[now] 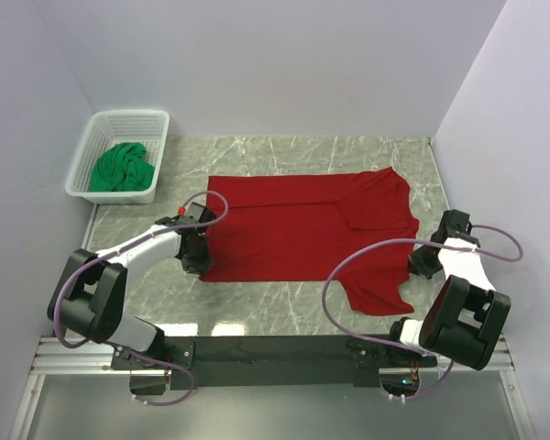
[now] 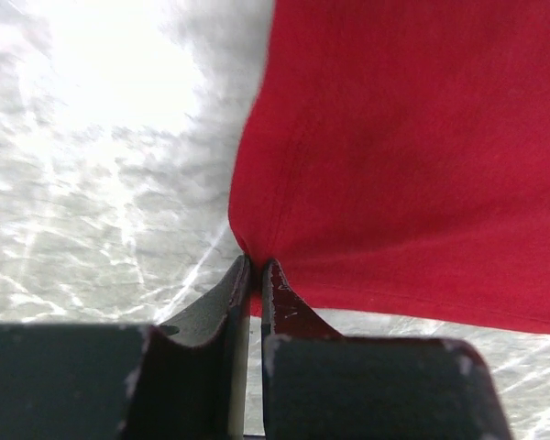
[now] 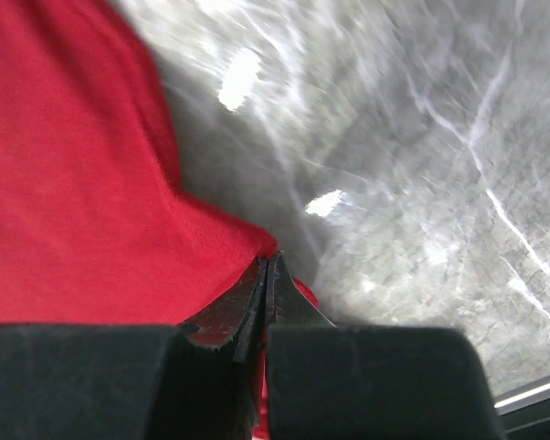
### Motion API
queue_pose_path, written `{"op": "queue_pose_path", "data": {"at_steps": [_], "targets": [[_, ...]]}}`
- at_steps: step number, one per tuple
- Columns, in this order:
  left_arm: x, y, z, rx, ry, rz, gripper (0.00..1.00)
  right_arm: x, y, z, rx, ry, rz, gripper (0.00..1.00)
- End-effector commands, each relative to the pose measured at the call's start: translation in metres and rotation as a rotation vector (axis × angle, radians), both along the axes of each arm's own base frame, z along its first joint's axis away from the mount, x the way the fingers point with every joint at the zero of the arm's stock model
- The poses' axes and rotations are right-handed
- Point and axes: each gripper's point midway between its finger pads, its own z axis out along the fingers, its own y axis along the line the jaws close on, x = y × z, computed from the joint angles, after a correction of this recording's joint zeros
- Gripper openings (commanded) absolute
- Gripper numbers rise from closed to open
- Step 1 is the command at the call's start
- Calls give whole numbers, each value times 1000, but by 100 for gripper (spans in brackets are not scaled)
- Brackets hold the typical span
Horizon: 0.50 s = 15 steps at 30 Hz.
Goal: Fold and stack the t-shirts
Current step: Fold the tshirt
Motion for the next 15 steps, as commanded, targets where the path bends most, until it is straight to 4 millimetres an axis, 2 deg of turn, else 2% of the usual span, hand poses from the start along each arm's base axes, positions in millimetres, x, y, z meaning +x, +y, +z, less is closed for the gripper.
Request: {"op": "queue_pose_path", "data": {"at_steps": [1, 5, 15], "targets": [[17, 5, 19, -9, -31, 0, 1, 18, -12, 28, -43, -57, -14, 0], [34, 18, 35, -1, -67, 30, 1, 30, -14, 39, -29, -81, -4, 0], [79, 19, 60, -52, -127, 53, 1, 62, -17, 48, 29, -86, 16, 0]]}}
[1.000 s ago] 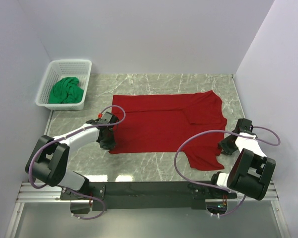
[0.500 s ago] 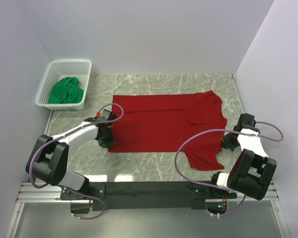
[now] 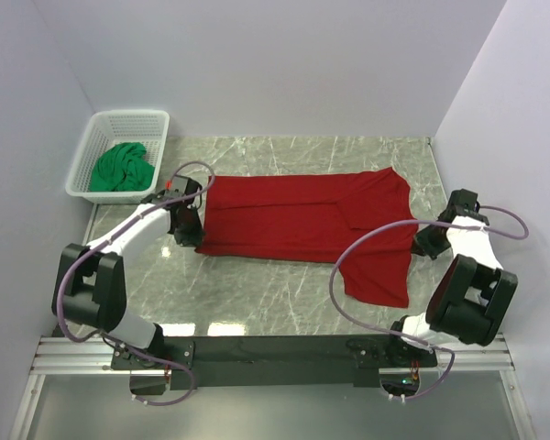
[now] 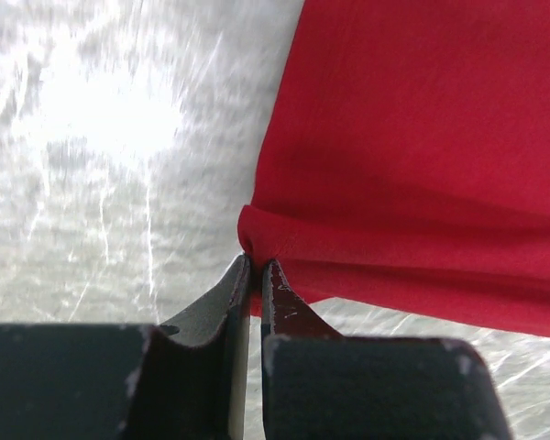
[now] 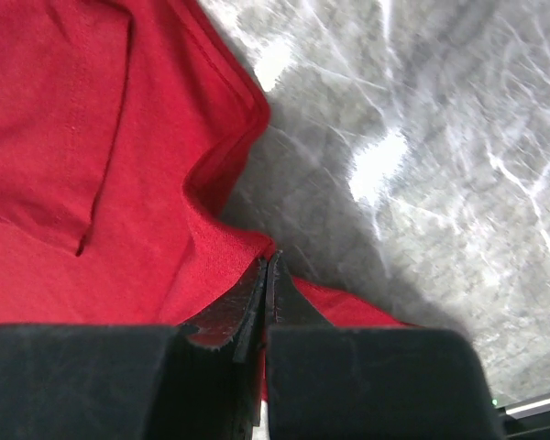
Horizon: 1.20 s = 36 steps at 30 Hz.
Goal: Fold and stack the t-shirts
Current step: Fold the tshirt
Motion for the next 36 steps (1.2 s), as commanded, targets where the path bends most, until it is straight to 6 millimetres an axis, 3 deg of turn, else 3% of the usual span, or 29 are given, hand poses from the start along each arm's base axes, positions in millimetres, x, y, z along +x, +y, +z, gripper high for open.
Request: {"op": "queue_pose_path", "data": {"at_steps": [1, 9, 19, 26, 36], "targets": [[22, 1, 16, -3, -36, -11, 1, 21, -9, 14, -9, -31, -1, 0], [60, -9, 31, -51, -74, -14, 1, 59, -14, 22, 20, -25, 34, 0], [89, -9, 19, -71, -87, 17, 1, 99, -17, 24, 29, -45, 50, 0], [101, -12, -2, -83, -80, 26, 1, 116, -17, 13, 36, -40, 40, 0], [112, -13, -9, -96, -99, 46, 1, 127, -20, -3, 43, -34, 40, 0]]}}
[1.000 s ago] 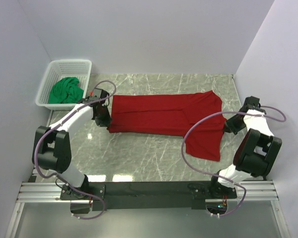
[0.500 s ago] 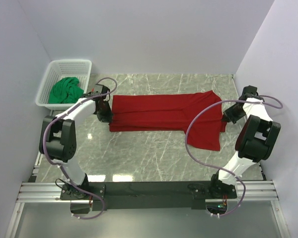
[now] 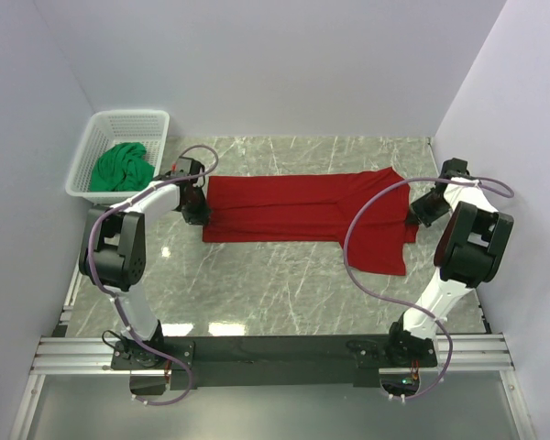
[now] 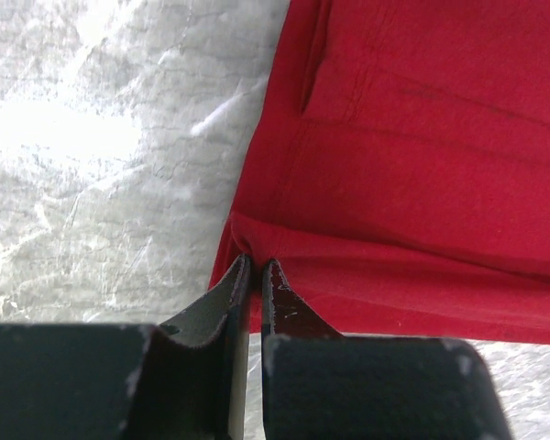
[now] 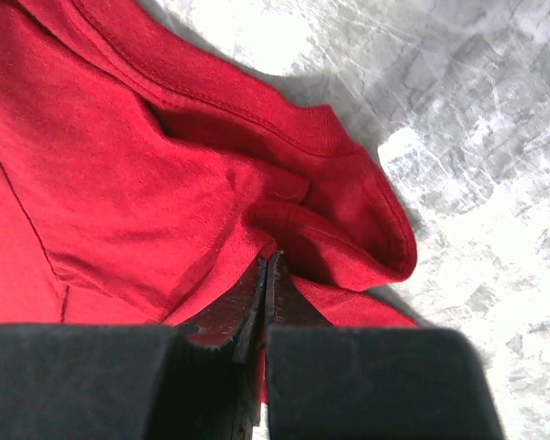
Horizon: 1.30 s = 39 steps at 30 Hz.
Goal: Fold and stack the t-shirts
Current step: Fold the tshirt
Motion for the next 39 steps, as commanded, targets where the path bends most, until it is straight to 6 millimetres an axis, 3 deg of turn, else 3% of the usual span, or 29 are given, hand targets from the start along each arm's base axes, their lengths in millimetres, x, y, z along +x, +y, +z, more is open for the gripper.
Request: {"op": "queue_pose_path", "data": {"at_steps": [1, 7, 10, 13, 14, 15, 16, 18, 20, 22, 23, 25, 26, 33, 39], "targets": [[22, -2, 13, -19, -71, 18, 1, 24, -10, 12, -40, -74, -10, 0], [25, 5, 12, 16, -85, 41, 1, 28, -12, 9, -40, -74, -11, 2], [22, 8, 3, 28, -69, 50, 7, 29, -11, 6, -35, -81, -12, 5], [24, 9, 8, 27, -92, 59, 27, 33, -8, 13, -44, -104, 13, 17], [24, 9, 14, 27, -108, 60, 38, 32, -10, 18, -67, -110, 20, 21], [25, 10, 17, 31, -118, 60, 44, 30, -11, 21, -83, -106, 22, 32], [26, 12, 26, 36, -139, 64, 55, 28, -12, 25, -105, -112, 33, 38], [25, 15, 34, 49, -154, 64, 66, 18, -14, 34, -153, -111, 33, 50], [23, 18, 47, 58, -187, 66, 77, 9, -10, 45, -182, -121, 48, 54], [16, 22, 58, 64, -210, 66, 88, -11, -7, 36, -207, -76, 52, 58], [14, 25, 60, 80, -216, 72, 90, -16, -2, 41, -211, -88, 59, 59], [4, 32, 66, 107, -222, 76, 97, -39, 8, 26, -192, -41, 62, 61], [1, 38, 67, 133, -226, 85, 97, -54, 14, 18, -184, -23, 65, 61], [-27, 53, 63, 184, -240, 93, 94, -108, 29, -8, -194, 33, 39, 67], [-39, 55, 48, 187, -239, 76, 92, -119, 37, -22, -173, 27, 26, 67]]}}
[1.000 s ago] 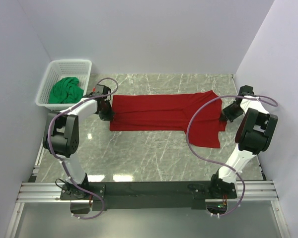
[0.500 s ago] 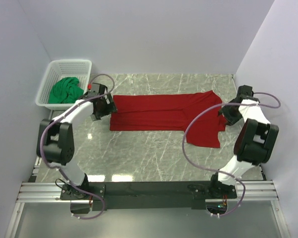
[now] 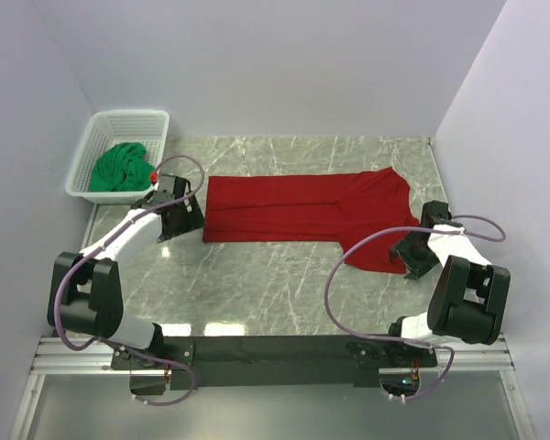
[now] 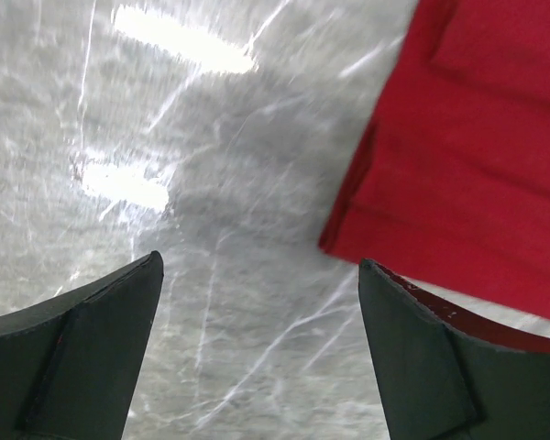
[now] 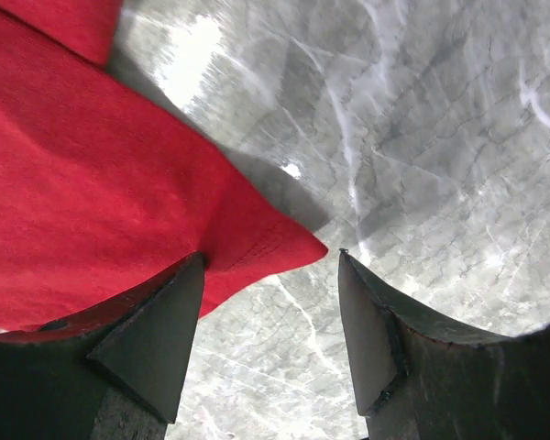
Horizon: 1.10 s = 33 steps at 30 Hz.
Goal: Fold and stack the t-shirts
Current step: Fold the tshirt
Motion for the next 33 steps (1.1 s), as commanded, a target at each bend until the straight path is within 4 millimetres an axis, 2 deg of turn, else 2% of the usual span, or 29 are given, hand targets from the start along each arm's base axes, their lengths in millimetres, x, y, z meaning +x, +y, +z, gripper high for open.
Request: {"op": "queue_pose_path", "data": {"at_steps": [1, 7, 10, 13, 14, 15, 17, 18, 22, 25, 27, 28, 29, 31, 33], "targets": [[6, 4, 8, 22, -62, -14, 91, 15, -4, 2, -27, -76, -16, 66], [8, 2, 4, 24, -71, -26, 88, 20, 0, -6, -9, -73, -9, 57], [7, 1, 2, 25, -68, -33, 87, 26, 7, -8, 19, -87, 4, 48], [7, -3, 3, 18, -69, -52, 85, 34, 16, -8, 44, -106, 28, 36], [7, -4, 3, 17, -68, -55, 85, 40, 20, -6, 59, -122, 39, 25], [7, -6, 4, 10, -67, -61, 85, 44, 23, -4, 66, -131, 45, 18], [6, -7, 6, 5, -69, -66, 84, 55, 27, 6, 77, -161, 55, 6], [6, -9, 7, -3, -71, -69, 84, 61, 29, 12, 81, -179, 59, 3], [7, -13, 12, -24, -78, -74, 83, 91, 30, 43, 92, -267, 65, 0], [5, -17, 12, -47, -68, -80, 83, 126, 27, 74, 92, -357, 70, 0], [4, -19, 12, -56, -63, -82, 83, 140, 26, 82, 99, -380, 71, 0], [3, -20, 11, -61, -57, -82, 83, 147, 28, 80, 120, -378, 74, 0], [2, -21, 11, -69, -53, -83, 83, 161, 27, 90, 124, -418, 78, 0], [0, -22, 11, -75, -39, -78, 83, 179, 31, 89, 159, -437, 85, 0], [0, -23, 13, -83, -35, -79, 83, 197, 34, 97, 163, -472, 94, 0]]}}
